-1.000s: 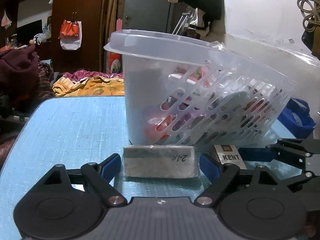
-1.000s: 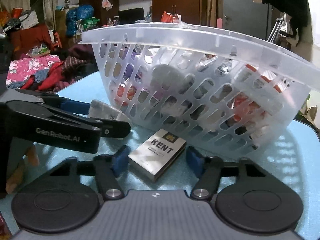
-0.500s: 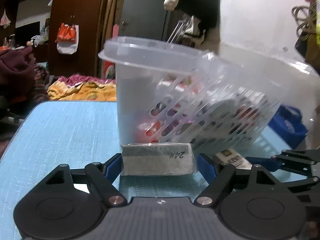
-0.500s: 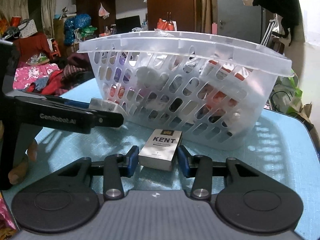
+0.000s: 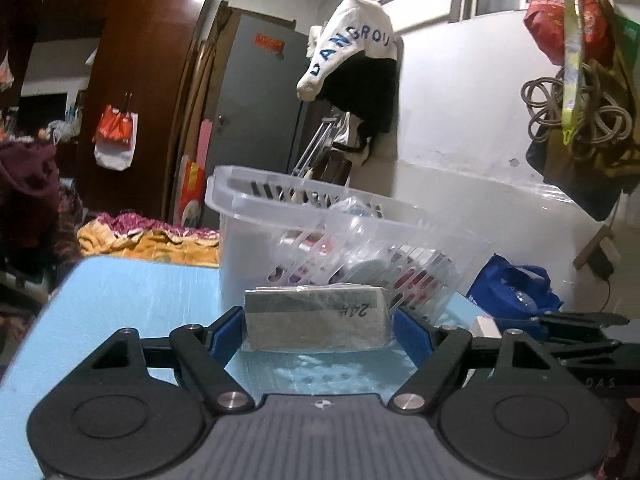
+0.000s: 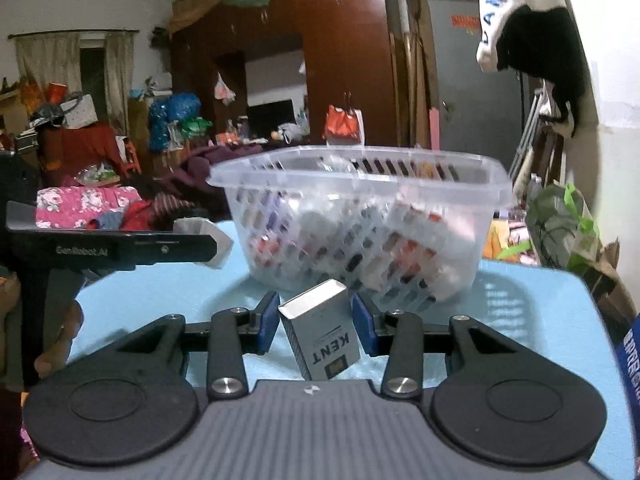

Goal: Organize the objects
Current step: 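Grasp grey labelled box with left gripper while right grasps KENT pack, then lift both items over the basket and open both grippers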

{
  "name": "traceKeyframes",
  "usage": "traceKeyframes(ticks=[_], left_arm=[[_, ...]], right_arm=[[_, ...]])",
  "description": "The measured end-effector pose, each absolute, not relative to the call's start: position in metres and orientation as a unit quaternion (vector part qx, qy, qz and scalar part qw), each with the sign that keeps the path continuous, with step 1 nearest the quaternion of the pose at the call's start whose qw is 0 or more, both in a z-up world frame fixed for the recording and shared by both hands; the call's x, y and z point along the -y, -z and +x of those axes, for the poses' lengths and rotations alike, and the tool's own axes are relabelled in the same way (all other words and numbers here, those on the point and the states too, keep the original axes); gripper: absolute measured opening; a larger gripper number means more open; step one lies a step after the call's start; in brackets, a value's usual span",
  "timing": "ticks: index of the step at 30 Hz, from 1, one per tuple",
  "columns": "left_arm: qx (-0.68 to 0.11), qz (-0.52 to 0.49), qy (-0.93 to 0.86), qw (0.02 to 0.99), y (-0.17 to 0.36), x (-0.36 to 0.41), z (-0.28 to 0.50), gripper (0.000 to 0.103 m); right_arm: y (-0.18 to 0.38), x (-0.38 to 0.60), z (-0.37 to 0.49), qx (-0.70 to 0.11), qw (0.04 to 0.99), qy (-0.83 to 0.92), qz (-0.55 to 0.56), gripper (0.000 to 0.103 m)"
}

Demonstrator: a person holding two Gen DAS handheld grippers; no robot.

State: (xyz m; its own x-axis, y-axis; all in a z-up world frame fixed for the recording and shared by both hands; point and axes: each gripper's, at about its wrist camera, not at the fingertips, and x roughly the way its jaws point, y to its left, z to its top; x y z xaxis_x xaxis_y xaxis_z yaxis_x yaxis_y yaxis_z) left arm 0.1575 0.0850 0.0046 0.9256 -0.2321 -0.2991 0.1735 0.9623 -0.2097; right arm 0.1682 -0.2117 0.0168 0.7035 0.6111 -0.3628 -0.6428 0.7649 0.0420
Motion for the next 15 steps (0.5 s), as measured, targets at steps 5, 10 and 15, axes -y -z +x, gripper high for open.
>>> traceKeyframes(ticks=[5, 10, 15], left_arm=[[-0.164, -0.095, 0.107, 0.976, -0.001, -0.087, 0.162, 0.083], [-0.168, -0.099, 0.108, 0.975, 0.005, -0.090, 0.163, 0.083], [-0.159, -0.106, 0.117, 0.975, 0.000, -0.090, 0.159, 0.083]], right_arm=[[-0.011, 0.203, 0.176, -0.193, 0.921, -0.333, -0.058, 0.043], [-0.009, 0.208, 0.175, -0.189, 0.923, -0.332, -0.055, 0.043], [-0.014, 0.210, 0.169, -0.179, 0.924, -0.335, -0.051, 0.042]])
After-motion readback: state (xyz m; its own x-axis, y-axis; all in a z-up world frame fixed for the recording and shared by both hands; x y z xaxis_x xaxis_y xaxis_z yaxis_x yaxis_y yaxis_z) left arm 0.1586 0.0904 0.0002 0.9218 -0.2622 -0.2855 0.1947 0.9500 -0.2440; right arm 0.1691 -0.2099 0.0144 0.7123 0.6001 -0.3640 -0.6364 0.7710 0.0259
